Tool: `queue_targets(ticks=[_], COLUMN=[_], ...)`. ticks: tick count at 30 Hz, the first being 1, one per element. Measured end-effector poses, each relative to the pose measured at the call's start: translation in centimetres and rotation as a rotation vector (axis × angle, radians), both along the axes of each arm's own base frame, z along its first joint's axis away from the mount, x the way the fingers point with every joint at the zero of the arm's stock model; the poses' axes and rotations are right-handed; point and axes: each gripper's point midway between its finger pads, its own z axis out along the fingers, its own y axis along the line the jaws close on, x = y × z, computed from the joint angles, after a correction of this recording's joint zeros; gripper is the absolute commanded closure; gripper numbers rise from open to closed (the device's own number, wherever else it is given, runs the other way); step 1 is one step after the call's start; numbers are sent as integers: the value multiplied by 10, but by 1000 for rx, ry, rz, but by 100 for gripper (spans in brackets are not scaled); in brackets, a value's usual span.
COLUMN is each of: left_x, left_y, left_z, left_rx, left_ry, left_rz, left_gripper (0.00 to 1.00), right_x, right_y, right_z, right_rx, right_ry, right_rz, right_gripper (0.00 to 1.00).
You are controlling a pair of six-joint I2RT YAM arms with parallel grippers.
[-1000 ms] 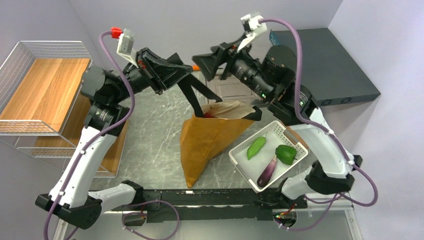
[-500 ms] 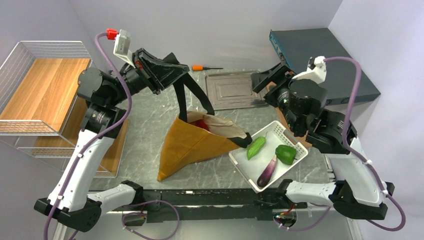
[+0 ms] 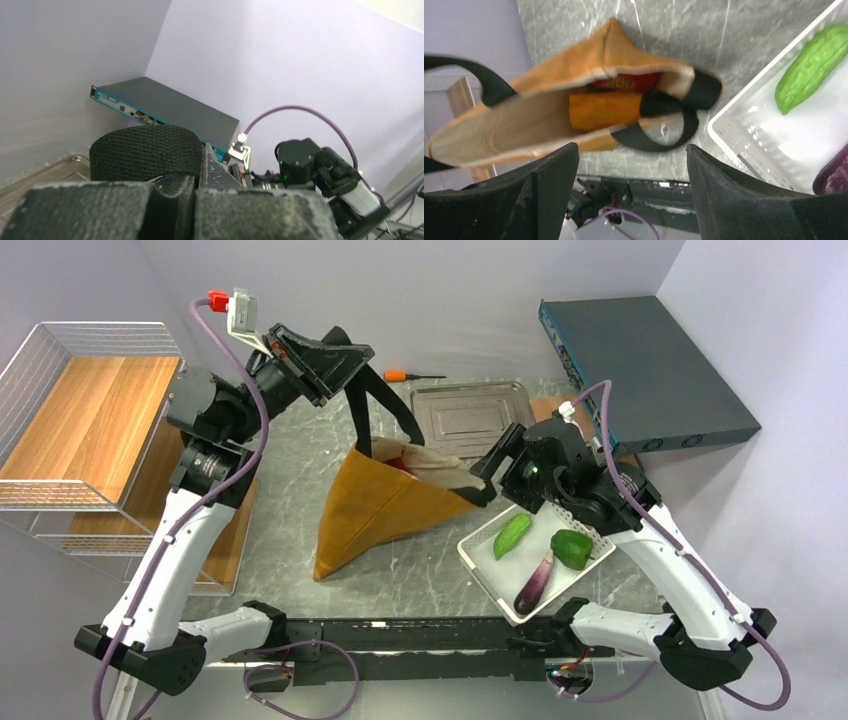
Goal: Place the food into the grocery bag and tie it
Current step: Tie the grocery bag at the center of the board.
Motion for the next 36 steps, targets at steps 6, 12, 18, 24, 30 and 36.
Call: queue_targets(ticks=[6, 12, 18, 24, 30, 36], left_x=[22, 34, 27, 25, 25, 25], left_y=[0, -4, 2, 4, 4, 4], left_z=[2, -3, 2, 5, 5, 5], left_rx=[-36, -38, -65, -73, -73, -73], left_ry=[0, 13, -11, -18, -18, -18], left_rz=[57, 67, 80, 88, 88, 88], left_gripper=[100, 100, 100, 100, 100, 100], right_x=[-5, 37, 71, 101, 109, 106], right_y=[4, -5, -16, 1, 10, 20], right_z=[-29, -36, -34, -37, -40, -34], right_rx=[76, 191, 336, 435, 464, 526], right_ry=[75, 6, -101, -111, -94, -73], right_rz=[31, -107, -248, -263, -250, -221], right_gripper=[14, 12, 14, 15, 15, 16])
